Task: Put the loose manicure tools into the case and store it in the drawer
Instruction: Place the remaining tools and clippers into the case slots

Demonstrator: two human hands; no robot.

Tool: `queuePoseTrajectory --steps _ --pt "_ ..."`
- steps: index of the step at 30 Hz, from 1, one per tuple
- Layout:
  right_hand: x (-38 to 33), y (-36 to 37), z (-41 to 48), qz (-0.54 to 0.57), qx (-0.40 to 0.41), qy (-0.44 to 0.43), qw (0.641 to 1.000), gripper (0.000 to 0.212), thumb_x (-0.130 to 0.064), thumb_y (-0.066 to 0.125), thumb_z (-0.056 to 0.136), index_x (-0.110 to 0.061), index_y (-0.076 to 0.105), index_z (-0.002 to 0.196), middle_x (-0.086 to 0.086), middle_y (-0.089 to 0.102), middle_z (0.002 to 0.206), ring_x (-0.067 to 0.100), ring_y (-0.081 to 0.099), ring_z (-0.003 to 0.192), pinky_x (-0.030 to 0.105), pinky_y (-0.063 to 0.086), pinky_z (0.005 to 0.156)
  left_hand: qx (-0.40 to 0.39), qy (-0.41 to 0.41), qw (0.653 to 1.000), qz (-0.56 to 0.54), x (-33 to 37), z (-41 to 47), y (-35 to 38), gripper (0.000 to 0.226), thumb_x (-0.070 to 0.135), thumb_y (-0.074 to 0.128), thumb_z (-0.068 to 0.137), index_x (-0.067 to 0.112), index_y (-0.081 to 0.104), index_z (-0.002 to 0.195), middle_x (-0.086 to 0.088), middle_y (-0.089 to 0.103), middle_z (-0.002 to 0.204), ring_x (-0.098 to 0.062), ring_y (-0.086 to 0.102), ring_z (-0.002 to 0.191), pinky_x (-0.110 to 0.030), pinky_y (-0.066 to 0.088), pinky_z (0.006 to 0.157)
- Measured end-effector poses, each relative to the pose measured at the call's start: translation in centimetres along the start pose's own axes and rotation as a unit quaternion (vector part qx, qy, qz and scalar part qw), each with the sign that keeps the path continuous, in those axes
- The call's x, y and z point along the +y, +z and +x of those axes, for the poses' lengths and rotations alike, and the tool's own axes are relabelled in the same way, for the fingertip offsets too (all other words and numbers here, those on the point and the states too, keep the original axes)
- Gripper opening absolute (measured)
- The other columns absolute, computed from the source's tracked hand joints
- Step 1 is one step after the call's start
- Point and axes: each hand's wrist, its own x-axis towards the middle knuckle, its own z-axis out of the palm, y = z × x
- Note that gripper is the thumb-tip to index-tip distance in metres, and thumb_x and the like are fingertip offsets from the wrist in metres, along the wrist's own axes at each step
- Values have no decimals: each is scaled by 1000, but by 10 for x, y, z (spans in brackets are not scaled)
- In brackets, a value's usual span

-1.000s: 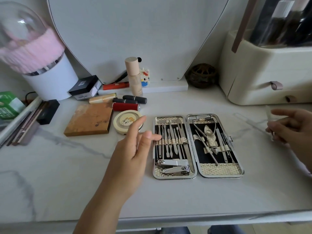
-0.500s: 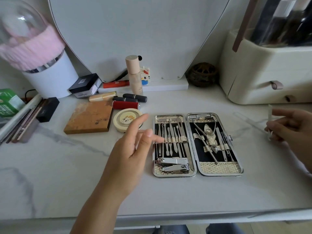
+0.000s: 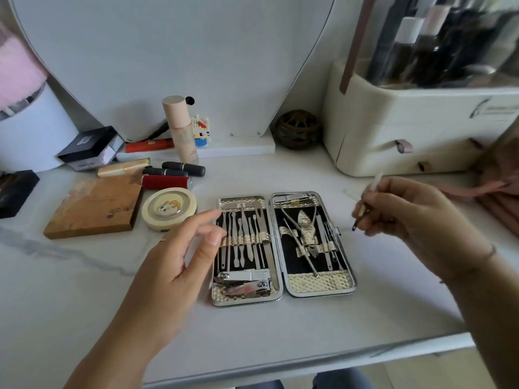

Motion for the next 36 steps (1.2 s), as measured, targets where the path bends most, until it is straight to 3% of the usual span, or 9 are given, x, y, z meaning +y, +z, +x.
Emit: queuePoseTrajectory --steps 3,6,9,14,21,26,36 --pt "-2 22 7 -16 -82 40 996 14 -8 52 90 -3 60 79 14 65 71 15 61 53 20 50 49 2 -2 1000 4 -1 0 0 50 69 32 78 47 49 119 26 62 109 10 53 106 -18 36 81" --pt "-1 31 18 -68 -110 51 990 13 -10 57 89 -2 63 80 10 65 69 11 57 49 16 43 44 0 -7 1000 -3 -2 1 1 50 70 34 78 47 50 119 24 62 109 9 52 109 -18 36 83" --pt "-5 36 25 -91 -119 55 987 12 -9 61 86 -4 63 75 7 65 64 7 51 43 15 39 40 -1 -10 1000 5 -2 1 1 52 71 33 77 47 49 121 25 61 110 11 51 109 -16 36 84" --pt "-11 40 35 -117 -127 49 984 12 -6 63 85 -6 61 73 9 64 62 8 51 40 15 37 38 4 -8 1000 9 -2 1 1 54 69 34 77 43 51 121 27 61 109 14 50 107 0 33 78" --pt "-7 22 42 -140 -108 98 979 11 -12 60 88 -6 59 79 6 56 54 7 41 34 14 29 35 6 0 1000 8 -2 1 2 54 70 33 76 44 51 120 29 60 109 15 49 107 -5 34 80" --pt "2 24 40 -162 -127 108 973 14 -14 61 88 -6 59 77 5 54 51 7 38 33 15 27 33 8 7 1000 17 -2 3 2 51 69 34 77 44 51 119 29 61 108 15 49 107 5 29 80" --pt "0 22 48 -187 -152 127 962 24 -13 56 91 -10 52 67 2 52 47 5 35 31 15 28 33 9 13 999 32 -2 3 2 52 67 34 78 42 52 120 28 61 108 13 51 104 4 30 74"
